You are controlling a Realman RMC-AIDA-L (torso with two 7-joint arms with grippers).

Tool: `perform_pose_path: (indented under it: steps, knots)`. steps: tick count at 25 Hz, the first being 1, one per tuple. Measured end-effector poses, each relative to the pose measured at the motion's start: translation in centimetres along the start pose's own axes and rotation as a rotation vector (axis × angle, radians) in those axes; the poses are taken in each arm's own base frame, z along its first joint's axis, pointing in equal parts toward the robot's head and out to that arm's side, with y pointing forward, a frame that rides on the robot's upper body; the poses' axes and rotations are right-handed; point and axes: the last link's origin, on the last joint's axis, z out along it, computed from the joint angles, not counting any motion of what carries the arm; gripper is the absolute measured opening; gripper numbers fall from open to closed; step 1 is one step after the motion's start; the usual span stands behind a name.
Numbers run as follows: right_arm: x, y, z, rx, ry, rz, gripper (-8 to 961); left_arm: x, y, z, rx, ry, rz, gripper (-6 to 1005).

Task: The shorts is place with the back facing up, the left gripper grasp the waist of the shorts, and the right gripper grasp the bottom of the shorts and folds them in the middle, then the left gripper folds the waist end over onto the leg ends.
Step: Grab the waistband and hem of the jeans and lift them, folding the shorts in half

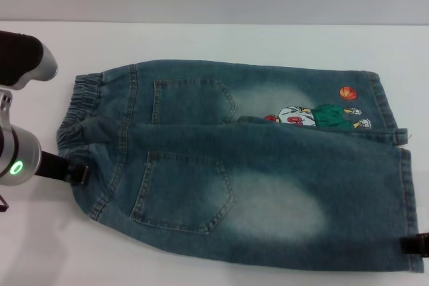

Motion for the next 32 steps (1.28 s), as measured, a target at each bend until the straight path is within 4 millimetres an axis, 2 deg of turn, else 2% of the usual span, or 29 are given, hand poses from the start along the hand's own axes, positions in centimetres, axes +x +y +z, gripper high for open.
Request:
perform_pose_path:
  steps: [14,32]
  knots:
    - [0.1,0.9,0.0,-0.045,0.009,-0.007,613,0.6,0.4,0.1,-0.001,0.009,0.01,230]
    - [0.9,0.5,0.3,-0.031,0.054,-0.006,605,0.7,1.1,0.3,-0.009,0.0,0.024,229]
